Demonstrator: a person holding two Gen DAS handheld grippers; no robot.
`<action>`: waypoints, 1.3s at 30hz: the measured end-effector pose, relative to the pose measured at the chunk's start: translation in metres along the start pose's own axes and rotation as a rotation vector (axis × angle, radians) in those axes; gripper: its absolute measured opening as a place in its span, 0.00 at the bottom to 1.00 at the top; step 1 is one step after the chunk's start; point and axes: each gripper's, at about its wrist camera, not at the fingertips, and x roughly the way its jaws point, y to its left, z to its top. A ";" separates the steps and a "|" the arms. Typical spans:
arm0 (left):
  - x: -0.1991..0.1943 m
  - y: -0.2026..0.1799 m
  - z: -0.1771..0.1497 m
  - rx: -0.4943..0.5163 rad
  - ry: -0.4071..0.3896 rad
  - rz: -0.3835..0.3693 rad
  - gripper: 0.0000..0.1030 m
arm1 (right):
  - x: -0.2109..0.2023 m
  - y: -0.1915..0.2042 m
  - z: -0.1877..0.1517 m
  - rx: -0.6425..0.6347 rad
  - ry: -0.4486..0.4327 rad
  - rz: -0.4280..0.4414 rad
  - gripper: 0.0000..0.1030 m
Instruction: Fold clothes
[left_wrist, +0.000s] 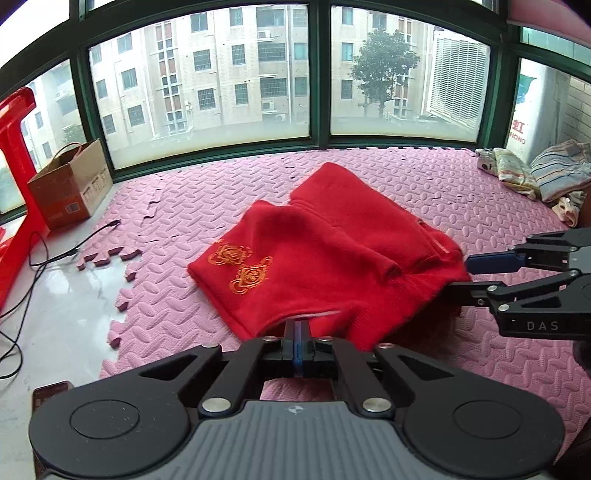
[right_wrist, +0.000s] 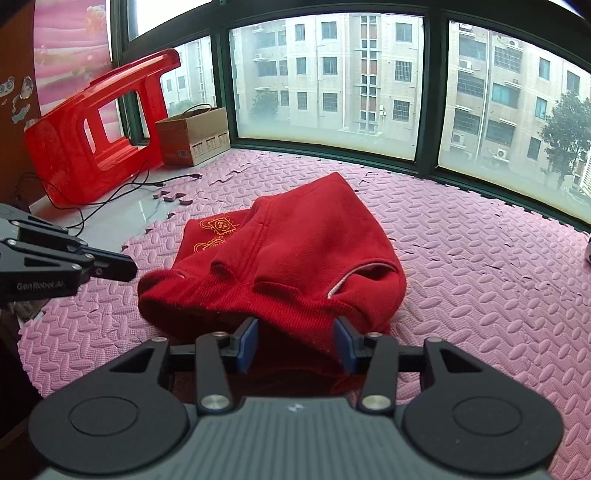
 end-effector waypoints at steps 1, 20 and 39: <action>-0.001 0.005 -0.002 -0.010 0.003 0.001 0.00 | 0.002 0.001 -0.002 0.001 0.006 -0.001 0.45; 0.034 -0.076 -0.026 0.185 0.042 -0.059 0.50 | 0.005 -0.006 -0.012 0.061 0.020 -0.073 0.59; -0.020 -0.033 0.026 0.092 -0.086 -0.044 0.12 | 0.000 -0.006 -0.003 0.096 -0.083 -0.138 0.67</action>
